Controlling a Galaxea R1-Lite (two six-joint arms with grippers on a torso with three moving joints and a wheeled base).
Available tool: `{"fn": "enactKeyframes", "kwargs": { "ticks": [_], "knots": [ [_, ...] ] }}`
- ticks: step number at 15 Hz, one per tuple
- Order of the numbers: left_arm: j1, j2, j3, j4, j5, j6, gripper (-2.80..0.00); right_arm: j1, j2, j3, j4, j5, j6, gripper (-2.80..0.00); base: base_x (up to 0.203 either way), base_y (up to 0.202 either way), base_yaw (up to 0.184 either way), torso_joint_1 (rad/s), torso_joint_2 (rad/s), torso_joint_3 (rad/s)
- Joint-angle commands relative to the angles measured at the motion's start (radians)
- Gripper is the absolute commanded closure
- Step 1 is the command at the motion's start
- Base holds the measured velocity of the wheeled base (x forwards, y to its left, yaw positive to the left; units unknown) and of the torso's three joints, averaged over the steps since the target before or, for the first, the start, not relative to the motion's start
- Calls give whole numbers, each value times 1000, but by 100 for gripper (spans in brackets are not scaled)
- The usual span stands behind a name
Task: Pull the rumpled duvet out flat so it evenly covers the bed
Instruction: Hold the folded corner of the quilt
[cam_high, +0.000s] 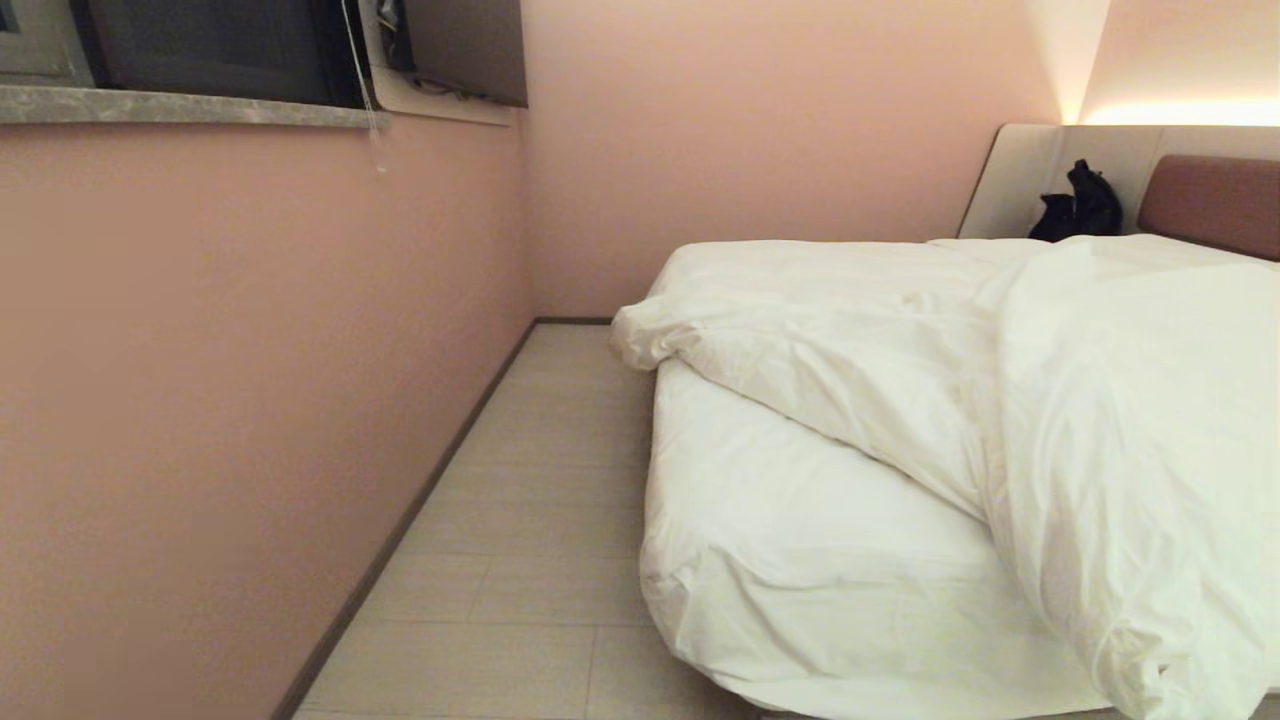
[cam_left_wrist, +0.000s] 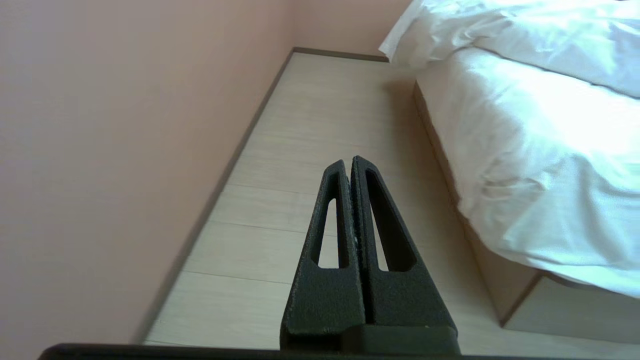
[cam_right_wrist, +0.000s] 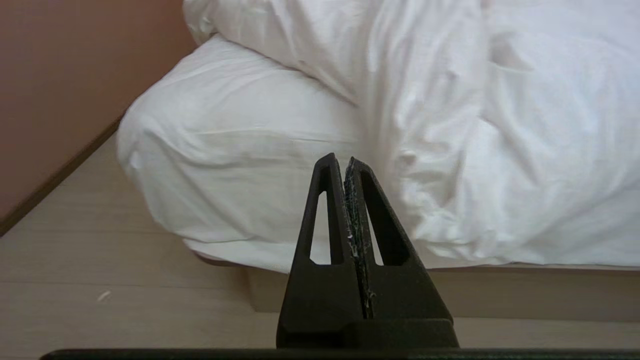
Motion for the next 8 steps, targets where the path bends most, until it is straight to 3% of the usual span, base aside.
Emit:
{"fn": "enactKeyframes", "kwargs": {
  "ticks": [1,8],
  "knots": [
    [0,0,0,0,0,-2,0,0,0,0,0,1,0,0,0,-194,-1,7,1,5],
    [0,0,0,0,2,-1,0,0,0,0,0,1,0,0,0,-193,1,4,3,3]
  ]
}}
